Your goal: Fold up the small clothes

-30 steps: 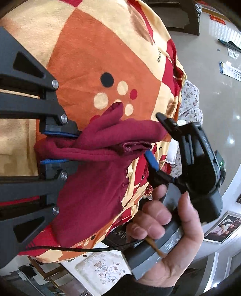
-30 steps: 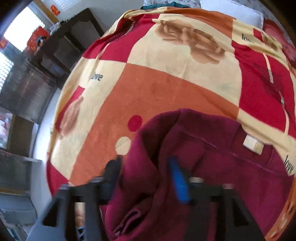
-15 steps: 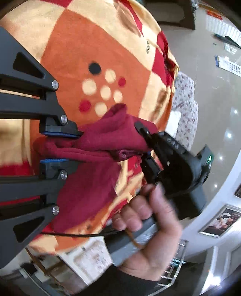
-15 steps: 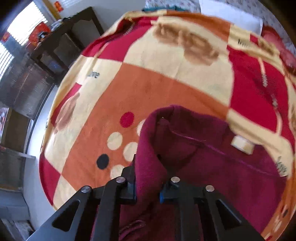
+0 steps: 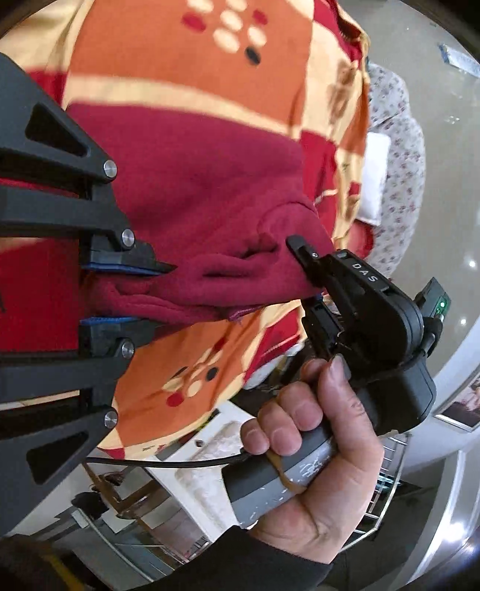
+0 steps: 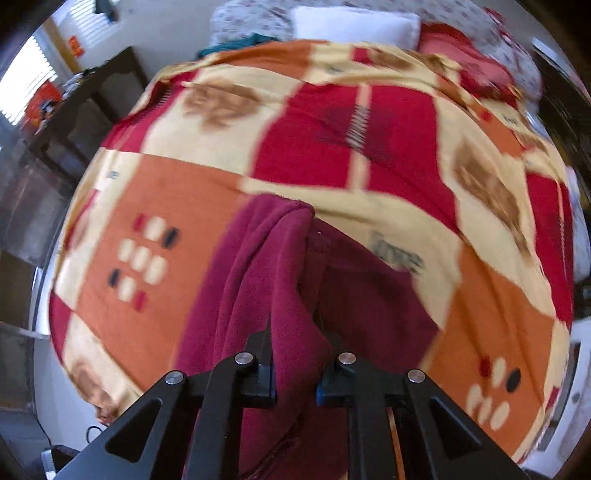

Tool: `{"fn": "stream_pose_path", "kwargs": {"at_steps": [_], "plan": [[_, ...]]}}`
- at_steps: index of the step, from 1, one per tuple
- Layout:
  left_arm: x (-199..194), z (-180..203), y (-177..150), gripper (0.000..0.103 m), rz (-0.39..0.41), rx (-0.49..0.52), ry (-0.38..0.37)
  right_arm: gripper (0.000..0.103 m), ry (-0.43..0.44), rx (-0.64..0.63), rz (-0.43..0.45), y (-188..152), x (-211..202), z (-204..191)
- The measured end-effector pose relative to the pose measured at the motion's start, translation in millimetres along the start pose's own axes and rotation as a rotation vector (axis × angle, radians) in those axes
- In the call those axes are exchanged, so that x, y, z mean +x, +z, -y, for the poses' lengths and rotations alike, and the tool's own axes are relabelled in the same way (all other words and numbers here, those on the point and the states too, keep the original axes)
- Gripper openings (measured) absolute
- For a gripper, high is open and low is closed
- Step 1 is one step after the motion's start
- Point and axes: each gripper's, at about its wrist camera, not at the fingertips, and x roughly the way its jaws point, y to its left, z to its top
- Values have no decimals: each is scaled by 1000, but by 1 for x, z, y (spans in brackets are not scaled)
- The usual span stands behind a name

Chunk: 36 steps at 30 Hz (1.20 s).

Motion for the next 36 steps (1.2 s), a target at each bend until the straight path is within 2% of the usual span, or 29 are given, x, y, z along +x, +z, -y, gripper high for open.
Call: {"fn": "stream_pose_path", "kwargs": {"at_steps": [4, 6, 7, 8, 10, 12, 15, 17, 19, 20, 21, 24, 26, 29, 31, 32, 34, 36], "plan": [[26, 5, -5, 18, -50, -16, 18, 15, -12, 22, 0, -17, 17, 33], [30, 4, -8, 33, -74, -57, -27, 18, -29, 17, 24, -20, 26, 41], [27, 7, -11, 35, -84, -57, -51, 24, -54, 11, 38, -21, 30, 43], [23, 10, -13, 41, -90, -44, -76, 35, -87, 9, 47, -23, 34, 47], [8, 12, -18, 43, -104, -16, -126, 44, -135, 47, 70, -26, 35, 58], [-12, 3, -18, 43, -99, -4, -150, 44, -167, 64, 151, -34, 20, 65], [-47, -24, -14, 43, -52, 21, -100, 44, -195, 14, 288, -53, -13, 57], [-62, -46, -10, 43, -35, 44, -52, 44, -150, -72, 376, -75, -37, 46], [-64, -63, -8, 39, -66, 29, -36, 44, -62, -216, 427, -105, -53, 24], [-60, -70, -5, 28, -82, 16, -35, 44, -28, -286, 436, -120, -55, 13], [-55, -72, -3, 24, -93, 18, -42, 44, 4, -365, 436, -137, -55, 0], [-36, -71, -5, 17, -122, 39, -27, 44, 48, -496, 434, -163, -45, -23], [-24, -78, -9, 17, -160, -17, -26, 44, 46, -537, 429, -172, -35, -32], [-21, -78, -19, 17, -166, -29, -34, 42, -68, -571, 372, -170, -8, -32], [-14, -79, -28, 15, -196, -41, -51, 42, -72, -580, 323, -172, 10, -21], [-13, -80, -30, 12, -193, -36, -46, 42, -62, -584, 324, -176, 18, -13], [-16, -80, -27, 11, -196, -44, -49, 42, -25, -586, 393, -188, 21, 1], [-24, -78, -12, 11, -167, -50, -46, 42, 0, -549, 421, -189, 22, 7]]}}
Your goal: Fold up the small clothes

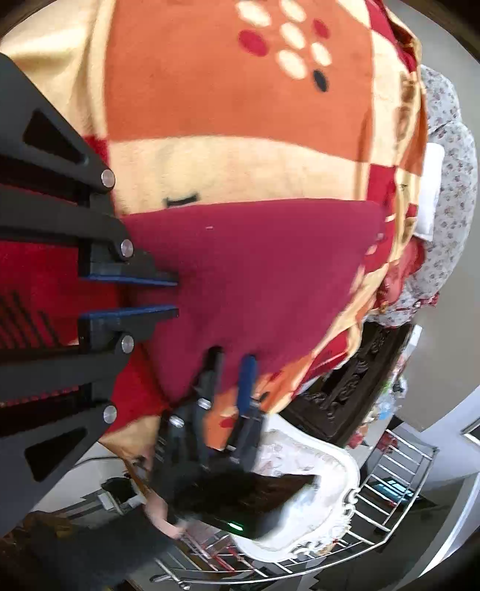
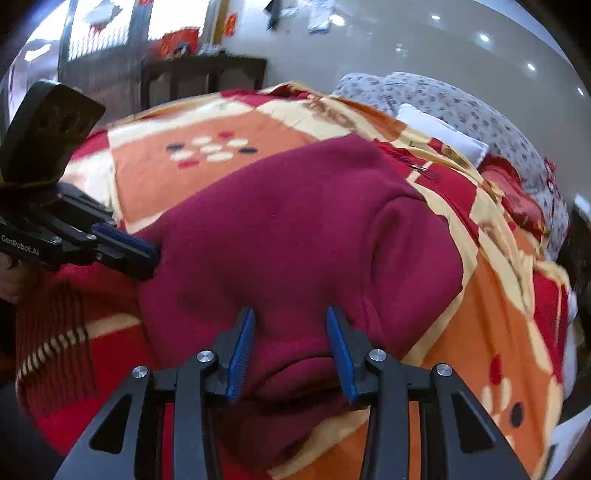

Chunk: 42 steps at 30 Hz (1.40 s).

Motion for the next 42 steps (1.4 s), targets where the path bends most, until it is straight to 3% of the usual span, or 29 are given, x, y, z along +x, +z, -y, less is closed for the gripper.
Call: {"fn": "stream_pose_path", "kwargs": {"at_steps": [3, 5, 9, 13, 15, 19, 21, 22, 24, 25, 28, 31, 33, 35, 37, 39, 40, 41, 42], "plan": [[-11, 6, 35, 14, 84, 25, 19, 43, -6, 15, 31, -3, 0, -3], [2, 4, 72, 14, 99, 30, 47, 44, -8, 20, 47, -1, 1, -6], [49, -10, 130, 14, 68, 50, 94, 44, 14, 42, 77, -5, 0, -2], [116, -32, 156, 13, -84, 48, 233, 44, 16, 47, 91, -7, -1, -2], [138, -48, 153, 9, -135, -2, 257, 44, 17, 49, 94, -7, -1, -2], [136, -51, 151, 9, -122, -12, 238, 44, 25, 60, 97, -8, -1, 0], [119, -45, 151, 9, -76, 5, 242, 44, 25, 61, 98, -8, -2, 0], [106, -39, 150, 12, -42, 19, 245, 44, 22, 59, 98, -8, -2, 0], [83, -25, 144, 37, 13, 45, 231, 44, 8, 55, 91, -5, -4, -4], [72, -20, 138, 41, 34, 56, 211, 45, 15, 57, 83, -2, -6, -4], [50, -8, 117, 41, 54, 89, 160, 45, 89, 151, 117, 12, -29, 7], [50, -11, 94, 41, 30, 47, 134, 49, 52, 233, 191, 24, -46, 23], [63, -10, 86, 41, -2, 71, 166, 49, 58, 231, 123, 26, -29, 25], [62, -7, 88, 41, -1, 95, 165, 50, 0, 215, 4, 20, -3, 25], [49, -11, 93, 43, 11, 72, 125, 50, 30, 298, 26, 18, -4, 36], [35, -21, 96, 62, 46, 58, 119, 61, 44, 444, 94, 16, -25, 52], [31, -26, 96, 65, 61, 54, 136, 85, 29, 511, 125, 12, -33, 58], [31, -34, 95, 65, 62, 42, 142, 97, 2, 604, 171, 4, -43, 67], [35, -41, 93, 65, 37, 23, 127, 97, -4, 658, 191, -1, -47, 71]]}}
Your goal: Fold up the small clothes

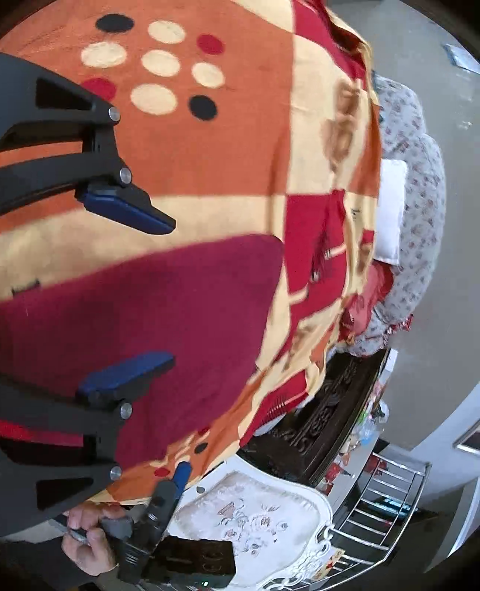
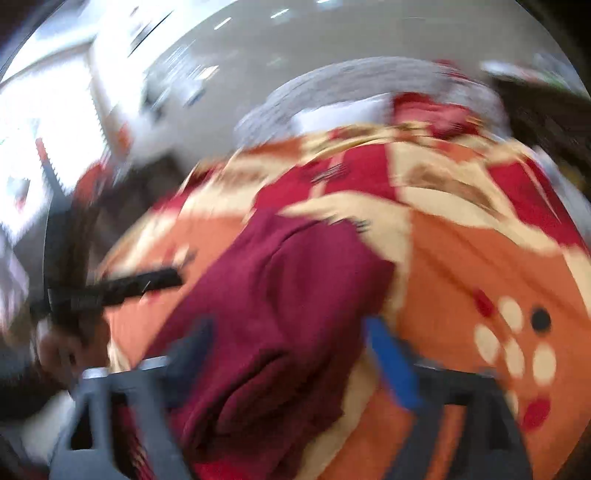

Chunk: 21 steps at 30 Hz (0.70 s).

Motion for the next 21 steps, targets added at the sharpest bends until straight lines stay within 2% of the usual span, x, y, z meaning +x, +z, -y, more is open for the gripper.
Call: {"fn": "stream_pose_path", "kwargs": {"at_steps": [3, 6, 8, 11, 14, 17, 21], "plan": [[16, -7, -12, 65, -69, -41, -52, 97, 114, 214, -34, -8, 8, 25], [18, -7, -18, 66, -41, -58, -53, 97, 183, 314, -40, -17, 20, 31], [18, -5, -20, 70, -31, -69, -29, 97, 197, 309, -70, -21, 30, 28], [17, 1, -26, 77, -5, -83, 47, 97, 218, 278, -114, -26, 45, 21], [17, 4, -31, 77, 12, -97, 74, 98, 189, 166, -123, -34, 54, 13], [16, 9, -32, 79, 25, -78, 106, 100, 154, 168, -119, -38, 59, 14], [16, 13, -32, 79, 31, -59, 131, 102, 156, 149, -112, -41, 62, 12]]}}
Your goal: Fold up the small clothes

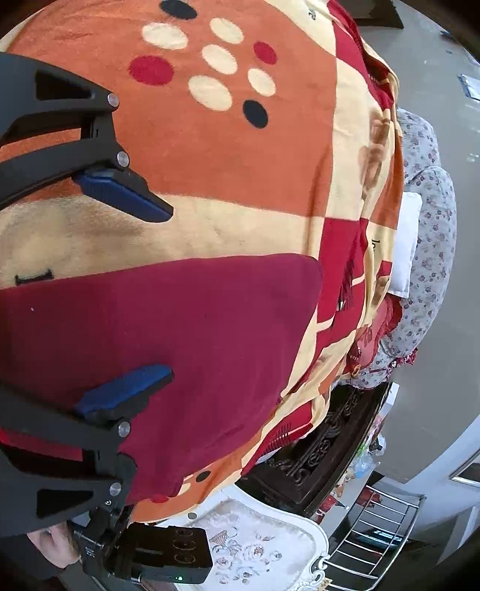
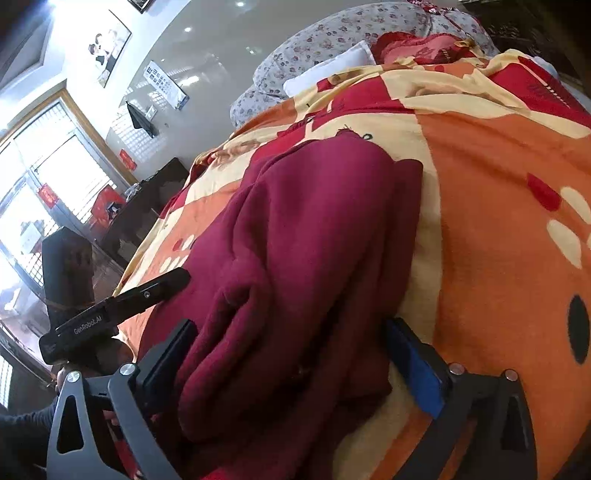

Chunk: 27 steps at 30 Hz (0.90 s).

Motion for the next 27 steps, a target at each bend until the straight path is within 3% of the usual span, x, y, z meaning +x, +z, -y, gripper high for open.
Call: {"fn": "stream_pose_path", "kwargs": {"at_steps": [19, 22, 27], "plan": [[5, -6, 0, 84, -9, -24, -10, 103, 31, 15, 62, -7, -8, 3], [6, -5, -1, 87, -10, -25, -1, 103, 24, 9, 62, -7, -8, 2], [17, -12, -3, 103, -79, -61, -48, 103, 12, 4, 32, -5, -5, 1]]}}
